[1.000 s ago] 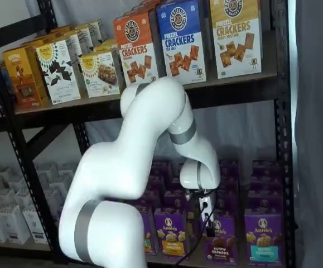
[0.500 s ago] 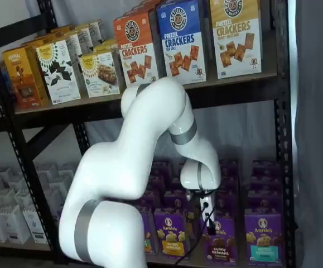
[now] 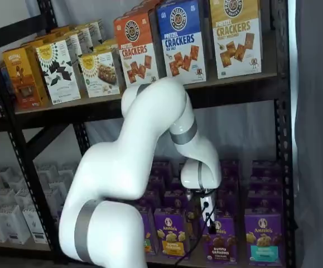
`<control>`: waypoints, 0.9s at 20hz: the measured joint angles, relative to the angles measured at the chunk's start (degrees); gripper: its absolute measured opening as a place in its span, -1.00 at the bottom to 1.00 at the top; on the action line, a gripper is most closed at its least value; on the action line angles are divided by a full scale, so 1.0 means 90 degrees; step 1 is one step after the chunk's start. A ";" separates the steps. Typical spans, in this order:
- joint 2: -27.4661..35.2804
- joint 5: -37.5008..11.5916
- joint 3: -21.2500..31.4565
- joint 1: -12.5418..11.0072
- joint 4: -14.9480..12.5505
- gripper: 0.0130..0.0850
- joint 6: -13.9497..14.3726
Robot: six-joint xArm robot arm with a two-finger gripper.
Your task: Pick up the purple box with a brown patch in the center, on the bottom shelf, the fifth box from the left
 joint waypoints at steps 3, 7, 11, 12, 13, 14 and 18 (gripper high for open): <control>-0.0014 0.0012 0.0010 -0.0005 0.0010 -0.44 -0.0013; -0.0072 0.0055 0.0074 -0.0016 -0.0063 -0.44 0.0044; -0.0201 -0.0007 0.0267 -0.0017 -0.0005 -0.44 -0.0009; -0.0227 -0.0009 0.0301 -0.0014 0.0016 -0.44 -0.0025; -0.0259 -0.0028 0.0348 -0.0010 0.0028 -0.44 -0.0032; -0.0292 -0.0059 0.0403 -0.0006 0.0028 -0.44 -0.0030; -0.0418 0.0012 0.0533 0.0021 0.0060 -0.56 -0.0032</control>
